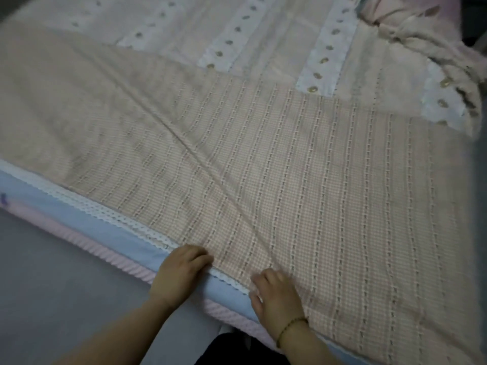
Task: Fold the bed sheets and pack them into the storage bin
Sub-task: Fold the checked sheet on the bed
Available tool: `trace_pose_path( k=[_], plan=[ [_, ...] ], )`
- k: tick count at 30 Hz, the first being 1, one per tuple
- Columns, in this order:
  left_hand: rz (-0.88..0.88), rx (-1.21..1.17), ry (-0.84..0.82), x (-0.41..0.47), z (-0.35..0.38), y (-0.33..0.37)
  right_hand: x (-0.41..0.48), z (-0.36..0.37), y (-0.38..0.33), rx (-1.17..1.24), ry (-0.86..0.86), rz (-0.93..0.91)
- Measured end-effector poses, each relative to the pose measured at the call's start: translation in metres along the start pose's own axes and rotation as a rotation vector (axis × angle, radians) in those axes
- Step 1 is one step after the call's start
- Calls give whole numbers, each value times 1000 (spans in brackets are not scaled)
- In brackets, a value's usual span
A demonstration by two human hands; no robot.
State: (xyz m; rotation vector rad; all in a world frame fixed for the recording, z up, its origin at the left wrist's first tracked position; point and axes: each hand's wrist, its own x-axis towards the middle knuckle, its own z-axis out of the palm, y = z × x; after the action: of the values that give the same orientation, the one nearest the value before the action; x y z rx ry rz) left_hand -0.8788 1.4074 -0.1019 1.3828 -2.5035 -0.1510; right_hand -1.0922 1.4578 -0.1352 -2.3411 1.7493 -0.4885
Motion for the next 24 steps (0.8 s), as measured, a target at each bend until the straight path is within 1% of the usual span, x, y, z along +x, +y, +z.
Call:
trace_pose_path(
  k=[2, 4, 6, 9, 12, 15, 17, 19, 20, 22, 24],
  plan=[
    [-60, 53, 14, -1, -10, -19, 27, 2, -19, 30, -62, -17],
    [-122, 84, 31, -3, -15, -44, 51, 6, -40, 29, -102, -75],
    [-169, 106, 47, -6, -17, -77, 72, 11, -64, 50, -101, -129],
    [-204, 134, 63, -9, -25, -130, 104, 29, -102, 75, -128, -130],
    [-108, 159, 35, -7, -38, -180, 132, 51, -138, 70, -62, -81],
    [-33, 92, 23, -8, -49, -234, 161, 75, -166, 21, 8, 5],
    [-6, 48, 49, -9, -55, -256, 169, 80, -170, -21, 112, 36],
    [37, -12, 81, -10, -64, -274, 177, 83, -177, -2, 248, 18],
    [66, -38, 104, -11, -67, -277, 176, 79, -177, 10, 282, 1],
    [108, -84, 98, -20, -70, -281, 171, 79, -178, -2, 245, -44],
    [148, -93, 59, -31, -67, -292, 167, 84, -180, -58, 171, -65]
  ],
)
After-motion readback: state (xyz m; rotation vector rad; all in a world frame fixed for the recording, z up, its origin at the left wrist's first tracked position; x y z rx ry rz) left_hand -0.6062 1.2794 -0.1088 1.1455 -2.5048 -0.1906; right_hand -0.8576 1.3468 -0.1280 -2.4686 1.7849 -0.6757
